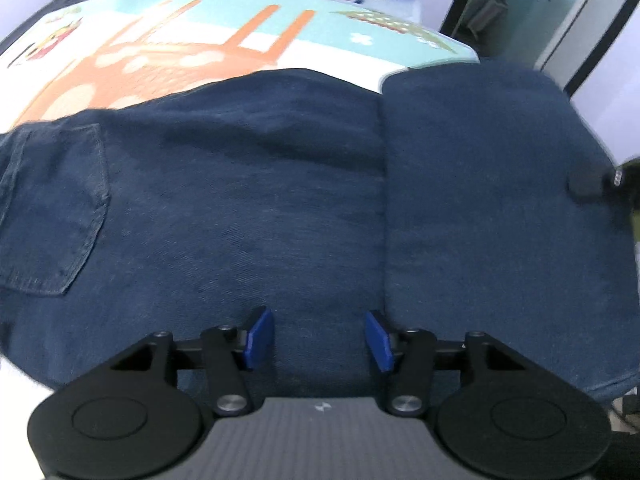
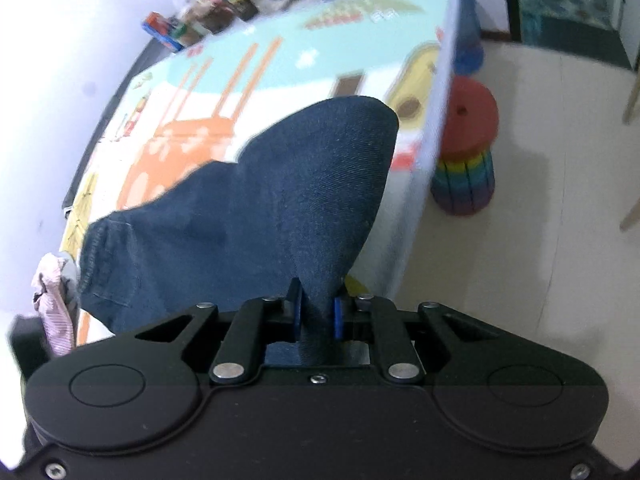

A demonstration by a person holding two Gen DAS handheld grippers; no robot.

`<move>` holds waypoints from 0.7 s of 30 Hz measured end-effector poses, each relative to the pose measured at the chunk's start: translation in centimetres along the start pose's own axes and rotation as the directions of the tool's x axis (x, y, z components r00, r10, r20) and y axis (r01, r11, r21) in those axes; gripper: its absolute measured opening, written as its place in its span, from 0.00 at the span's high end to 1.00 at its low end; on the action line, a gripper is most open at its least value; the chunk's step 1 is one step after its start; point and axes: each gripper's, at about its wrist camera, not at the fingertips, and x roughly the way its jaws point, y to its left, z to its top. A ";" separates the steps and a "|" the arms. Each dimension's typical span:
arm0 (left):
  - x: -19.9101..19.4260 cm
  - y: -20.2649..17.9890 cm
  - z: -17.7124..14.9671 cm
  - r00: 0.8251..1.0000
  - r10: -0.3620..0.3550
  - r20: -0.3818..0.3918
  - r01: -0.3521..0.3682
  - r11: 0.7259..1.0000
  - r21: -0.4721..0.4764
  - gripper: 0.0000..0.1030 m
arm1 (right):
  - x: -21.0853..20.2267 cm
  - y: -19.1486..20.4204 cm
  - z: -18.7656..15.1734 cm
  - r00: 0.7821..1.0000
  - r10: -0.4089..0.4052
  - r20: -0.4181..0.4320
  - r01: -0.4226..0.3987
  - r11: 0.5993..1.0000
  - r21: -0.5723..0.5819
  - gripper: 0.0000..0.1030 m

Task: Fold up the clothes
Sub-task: 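Lower the folded jeans onto the mat with both grippers, then open both grippers and pull back from the folded jeans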

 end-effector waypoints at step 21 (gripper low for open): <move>-3.1 8.3 -1.6 0.987 -0.123 0.105 0.141 0.971 -0.193 0.52 | 5.0 18.8 2.2 0.994 -0.073 -0.083 0.048 0.963 -0.265 0.87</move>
